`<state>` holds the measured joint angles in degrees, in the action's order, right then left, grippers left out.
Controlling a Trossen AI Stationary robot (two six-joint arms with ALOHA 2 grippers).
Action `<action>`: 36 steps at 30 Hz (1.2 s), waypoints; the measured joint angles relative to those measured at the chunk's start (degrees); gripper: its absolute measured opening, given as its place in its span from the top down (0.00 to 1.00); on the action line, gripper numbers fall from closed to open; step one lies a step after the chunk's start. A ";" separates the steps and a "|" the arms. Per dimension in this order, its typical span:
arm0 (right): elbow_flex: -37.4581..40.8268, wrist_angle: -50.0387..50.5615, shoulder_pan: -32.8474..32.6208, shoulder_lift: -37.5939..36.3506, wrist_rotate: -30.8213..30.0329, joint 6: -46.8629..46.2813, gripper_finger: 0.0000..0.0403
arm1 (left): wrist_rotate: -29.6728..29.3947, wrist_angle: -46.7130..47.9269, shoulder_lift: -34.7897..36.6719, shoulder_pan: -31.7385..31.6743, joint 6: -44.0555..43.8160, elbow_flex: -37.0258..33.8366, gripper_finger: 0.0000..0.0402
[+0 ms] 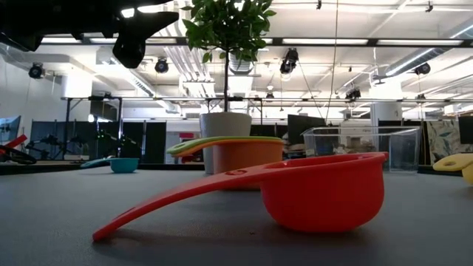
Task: Nest measuring cups in basket
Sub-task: Stack the purple measuring cup on top of the green measuring cup
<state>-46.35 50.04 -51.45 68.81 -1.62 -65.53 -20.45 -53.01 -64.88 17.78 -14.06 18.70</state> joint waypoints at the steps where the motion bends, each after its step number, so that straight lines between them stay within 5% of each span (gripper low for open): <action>1: -0.45 -0.12 -0.04 0.79 0.42 -0.07 0.64 | 0.00 0.01 0.00 0.00 -0.02 0.00 0.67; 7: -2.14 -2.48 -2.10 4.08 2.11 -0.70 0.57 | 0.00 -0.10 0.00 0.00 -0.25 0.02 0.67; 18: -2.29 -3.94 -9.16 5.34 -2.66 -10.24 0.59 | 0.00 -0.14 -0.63 0.00 -1.11 0.02 0.67; 28: -2.22 -4.45 -11.25 10.93 -0.78 -14.36 0.60 | 0.00 -0.55 -0.66 0.00 -1.51 0.02 0.67; 36: -2.20 -4.47 -11.16 13.66 0.54 -9.80 0.81 | 0.00 -0.58 -0.66 0.00 -1.96 0.02 0.67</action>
<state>-48.56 45.57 -62.60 82.48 -1.09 -75.33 -20.45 -53.58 -65.54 17.78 -16.02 18.72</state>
